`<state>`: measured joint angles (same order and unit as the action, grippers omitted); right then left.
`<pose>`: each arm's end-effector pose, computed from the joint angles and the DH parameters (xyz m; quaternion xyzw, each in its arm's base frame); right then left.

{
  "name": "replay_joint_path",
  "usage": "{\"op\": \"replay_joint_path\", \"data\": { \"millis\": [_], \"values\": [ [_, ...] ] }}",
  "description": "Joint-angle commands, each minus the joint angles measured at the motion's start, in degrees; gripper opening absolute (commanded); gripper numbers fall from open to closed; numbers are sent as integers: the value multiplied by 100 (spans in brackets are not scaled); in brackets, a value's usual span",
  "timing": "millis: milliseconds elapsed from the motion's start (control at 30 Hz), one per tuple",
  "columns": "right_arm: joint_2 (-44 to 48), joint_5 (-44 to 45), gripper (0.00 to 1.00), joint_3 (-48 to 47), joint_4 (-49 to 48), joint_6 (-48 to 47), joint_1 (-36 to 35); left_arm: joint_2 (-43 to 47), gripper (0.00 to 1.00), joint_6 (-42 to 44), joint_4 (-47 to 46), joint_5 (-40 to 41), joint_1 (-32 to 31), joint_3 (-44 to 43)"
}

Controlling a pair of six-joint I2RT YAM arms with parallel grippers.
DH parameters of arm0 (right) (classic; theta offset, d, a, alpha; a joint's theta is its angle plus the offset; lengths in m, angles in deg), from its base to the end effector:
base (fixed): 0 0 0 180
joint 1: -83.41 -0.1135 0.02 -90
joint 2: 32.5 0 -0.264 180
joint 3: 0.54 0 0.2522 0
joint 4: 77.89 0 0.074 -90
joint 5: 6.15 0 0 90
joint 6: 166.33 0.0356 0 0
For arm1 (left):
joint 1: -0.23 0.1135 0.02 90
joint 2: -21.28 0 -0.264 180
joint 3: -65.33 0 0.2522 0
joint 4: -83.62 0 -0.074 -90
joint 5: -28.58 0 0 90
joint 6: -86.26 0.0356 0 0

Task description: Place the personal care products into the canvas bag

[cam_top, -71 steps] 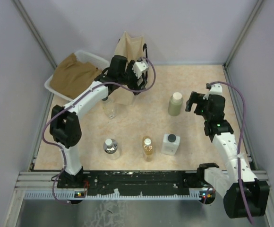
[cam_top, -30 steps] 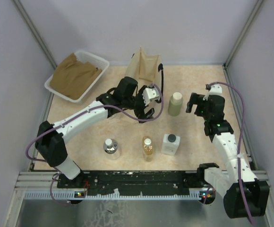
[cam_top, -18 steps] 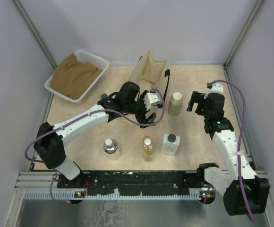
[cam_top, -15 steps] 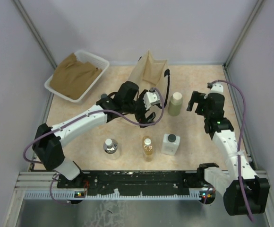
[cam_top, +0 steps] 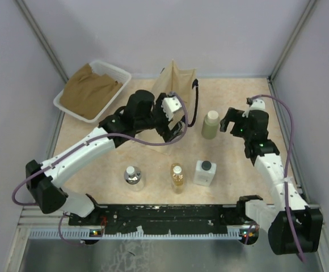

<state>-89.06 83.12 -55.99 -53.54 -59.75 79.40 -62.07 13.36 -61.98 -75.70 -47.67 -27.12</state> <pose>0.2250 0.0162 0.2818 0.0892 0.8408 0.1007 0.5243 0.2191 -0.2556 0.3692 0.5065 0.6712 -0.2422 0.4840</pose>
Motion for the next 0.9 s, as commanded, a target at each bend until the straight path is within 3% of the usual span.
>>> {"op": "replay_joint_path", "data": {
  "millis": [0,67,133,333,467,567,867],
  "values": [
    [-183,-608,99,-445,-189,-164,-30,330,99,-305,-68,1454,-28,-410],
    [-330,-611,99,-576,-115,-185,-41,304,99,-439,32,2231,12,-566],
    [-536,-454,99,-717,-30,-253,-115,265,99,-558,163,2520,169,-707],
    [-1099,51,99,-1268,127,-544,-661,261,99,-896,57,1141,1574,-848],
    [-1732,481,99,-1889,679,-594,-897,-259,99,-790,541,879,2257,-1512],
    [-2096,647,99,-2220,875,-558,-1013,-589,99,-719,680,544,2524,-1759],
    [-2958,859,99,-2520,1096,-522,-1093,-838,99,-985,81,-439,2706,-1241]
  ]
}}
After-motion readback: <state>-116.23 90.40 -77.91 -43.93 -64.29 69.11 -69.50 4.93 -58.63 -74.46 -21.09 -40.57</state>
